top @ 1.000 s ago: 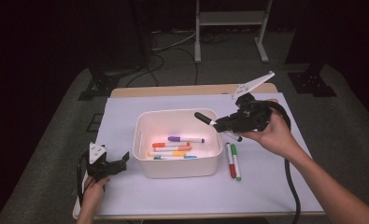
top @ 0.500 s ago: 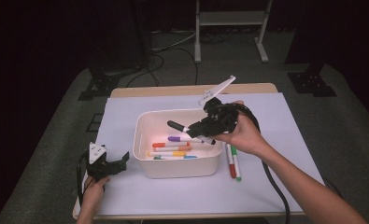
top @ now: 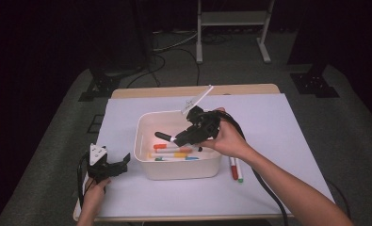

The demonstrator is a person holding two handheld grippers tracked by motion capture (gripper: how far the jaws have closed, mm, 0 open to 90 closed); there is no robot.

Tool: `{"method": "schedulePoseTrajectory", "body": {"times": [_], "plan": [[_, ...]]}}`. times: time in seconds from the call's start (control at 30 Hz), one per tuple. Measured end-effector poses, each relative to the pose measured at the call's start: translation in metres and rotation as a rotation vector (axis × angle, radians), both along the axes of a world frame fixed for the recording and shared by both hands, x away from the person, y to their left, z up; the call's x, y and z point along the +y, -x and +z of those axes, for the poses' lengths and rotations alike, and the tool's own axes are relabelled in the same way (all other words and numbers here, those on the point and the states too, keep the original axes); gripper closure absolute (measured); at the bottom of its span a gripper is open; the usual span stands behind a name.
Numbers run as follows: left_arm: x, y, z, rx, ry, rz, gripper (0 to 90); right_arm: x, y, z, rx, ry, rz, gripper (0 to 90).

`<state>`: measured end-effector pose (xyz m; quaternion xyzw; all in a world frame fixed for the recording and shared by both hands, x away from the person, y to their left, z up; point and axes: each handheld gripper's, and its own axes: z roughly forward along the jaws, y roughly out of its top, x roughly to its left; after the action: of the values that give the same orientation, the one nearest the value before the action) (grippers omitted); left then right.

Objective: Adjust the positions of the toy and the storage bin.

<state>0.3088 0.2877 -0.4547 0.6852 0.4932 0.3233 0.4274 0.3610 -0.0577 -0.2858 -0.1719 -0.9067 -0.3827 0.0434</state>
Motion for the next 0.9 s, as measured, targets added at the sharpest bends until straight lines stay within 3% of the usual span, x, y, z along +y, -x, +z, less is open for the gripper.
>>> {"method": "schedulePoseTrajectory", "body": {"times": [0.33, 0.9], "plan": [[0.0, 0.0, 0.0, 0.0, 0.003, -0.001, 0.0, 0.016, -0.007, -0.02, 0.018, 0.02, 0.035, 75.8], [0.0, 0.0, 0.0, 0.0, 0.007, 0.0, 0.0, 0.036, -0.016, -0.048, 0.035, 0.101, 0.073, 75.6]]}}
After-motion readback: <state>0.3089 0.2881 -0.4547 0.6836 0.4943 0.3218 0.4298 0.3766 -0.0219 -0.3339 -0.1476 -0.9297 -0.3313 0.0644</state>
